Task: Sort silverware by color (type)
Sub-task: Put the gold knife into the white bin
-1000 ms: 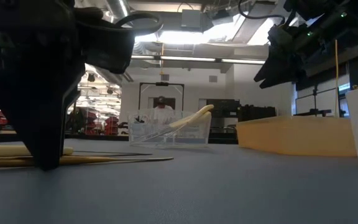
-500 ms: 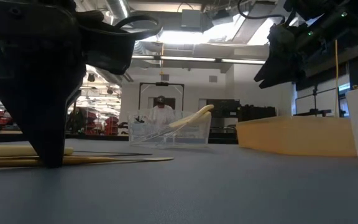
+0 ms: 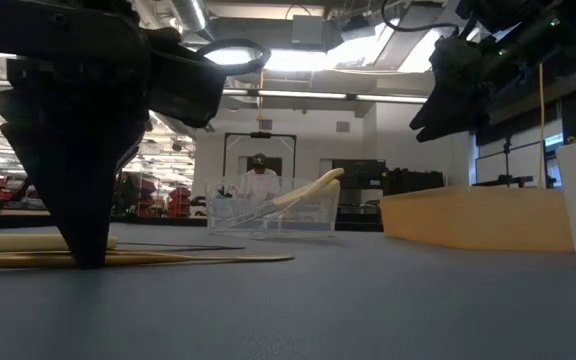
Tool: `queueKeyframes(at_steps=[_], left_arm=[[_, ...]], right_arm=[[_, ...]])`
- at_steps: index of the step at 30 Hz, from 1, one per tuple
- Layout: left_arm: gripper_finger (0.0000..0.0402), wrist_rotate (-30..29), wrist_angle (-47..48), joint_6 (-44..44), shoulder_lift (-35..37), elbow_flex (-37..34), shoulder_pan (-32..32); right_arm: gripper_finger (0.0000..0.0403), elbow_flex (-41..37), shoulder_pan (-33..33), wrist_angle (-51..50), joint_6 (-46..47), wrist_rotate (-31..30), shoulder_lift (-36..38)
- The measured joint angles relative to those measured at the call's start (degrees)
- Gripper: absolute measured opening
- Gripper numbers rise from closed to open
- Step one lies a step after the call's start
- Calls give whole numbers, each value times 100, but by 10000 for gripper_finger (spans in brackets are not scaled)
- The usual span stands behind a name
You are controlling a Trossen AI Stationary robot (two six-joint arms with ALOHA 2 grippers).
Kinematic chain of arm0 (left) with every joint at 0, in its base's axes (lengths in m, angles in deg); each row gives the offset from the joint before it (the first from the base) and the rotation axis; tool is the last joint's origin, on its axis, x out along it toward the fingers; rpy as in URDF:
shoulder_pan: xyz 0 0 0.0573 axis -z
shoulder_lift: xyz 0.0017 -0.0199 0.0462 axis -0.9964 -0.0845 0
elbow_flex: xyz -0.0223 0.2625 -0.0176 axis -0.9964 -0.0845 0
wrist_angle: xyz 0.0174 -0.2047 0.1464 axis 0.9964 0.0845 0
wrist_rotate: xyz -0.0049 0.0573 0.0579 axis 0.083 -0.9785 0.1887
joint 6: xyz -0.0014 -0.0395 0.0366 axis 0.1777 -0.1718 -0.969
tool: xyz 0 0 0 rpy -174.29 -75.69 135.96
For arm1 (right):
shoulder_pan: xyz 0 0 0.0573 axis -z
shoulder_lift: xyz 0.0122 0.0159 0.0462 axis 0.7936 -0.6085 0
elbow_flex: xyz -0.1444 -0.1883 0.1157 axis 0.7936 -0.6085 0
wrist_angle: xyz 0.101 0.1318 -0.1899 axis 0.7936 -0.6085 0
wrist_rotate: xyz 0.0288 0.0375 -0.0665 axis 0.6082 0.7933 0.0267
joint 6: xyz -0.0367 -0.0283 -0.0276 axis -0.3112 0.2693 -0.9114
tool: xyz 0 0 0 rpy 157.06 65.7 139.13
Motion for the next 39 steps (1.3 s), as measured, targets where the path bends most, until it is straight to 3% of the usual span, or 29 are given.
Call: queueKeyframes(at_steps=[14, 23, 30, 39], left_arm=[[20, 470, -90, -193, 114, -17, -305], [20, 556, -492, -620, 123, -17, -669], [20, 782, -1129, -1139, 135, -17, -1046], [20, 1591, -1916, -1353, 141, -11, -1584]], right_arm=[[168, 0, -14, 15, -610, 1149, 0], [168, 0, -770, 24, -904, 1097, 0], [168, 0, -1417, 22, -913, 675, 0], [168, -2, -1988, 173, -1344, 653, -2]])
